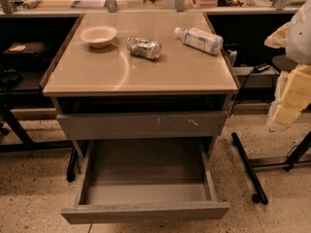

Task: Close middle drawer

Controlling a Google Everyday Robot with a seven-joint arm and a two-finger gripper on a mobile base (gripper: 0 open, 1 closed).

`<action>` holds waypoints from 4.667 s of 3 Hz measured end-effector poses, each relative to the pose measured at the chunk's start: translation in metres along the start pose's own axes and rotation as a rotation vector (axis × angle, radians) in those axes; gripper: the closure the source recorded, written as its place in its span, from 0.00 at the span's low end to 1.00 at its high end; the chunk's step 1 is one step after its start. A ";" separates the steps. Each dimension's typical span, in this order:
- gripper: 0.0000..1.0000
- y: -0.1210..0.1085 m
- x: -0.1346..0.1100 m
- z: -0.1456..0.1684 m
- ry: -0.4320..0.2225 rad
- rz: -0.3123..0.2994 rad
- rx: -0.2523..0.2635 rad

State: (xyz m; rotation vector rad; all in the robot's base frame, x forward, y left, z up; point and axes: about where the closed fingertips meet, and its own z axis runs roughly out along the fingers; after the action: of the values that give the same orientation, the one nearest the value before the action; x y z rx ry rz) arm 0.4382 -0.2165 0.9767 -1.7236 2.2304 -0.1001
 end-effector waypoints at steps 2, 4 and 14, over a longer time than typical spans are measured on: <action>0.00 0.008 0.021 0.050 0.001 0.017 -0.048; 0.42 0.057 0.073 0.186 0.052 0.004 -0.155; 1.00 0.204 0.139 0.528 -0.249 0.388 -0.400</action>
Offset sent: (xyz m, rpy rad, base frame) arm 0.0016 -0.0267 -0.1483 0.0165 0.1720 -0.0199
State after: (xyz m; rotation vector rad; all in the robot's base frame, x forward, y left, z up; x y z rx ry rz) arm 0.3715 -0.2210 0.3974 -1.3382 2.4529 0.6510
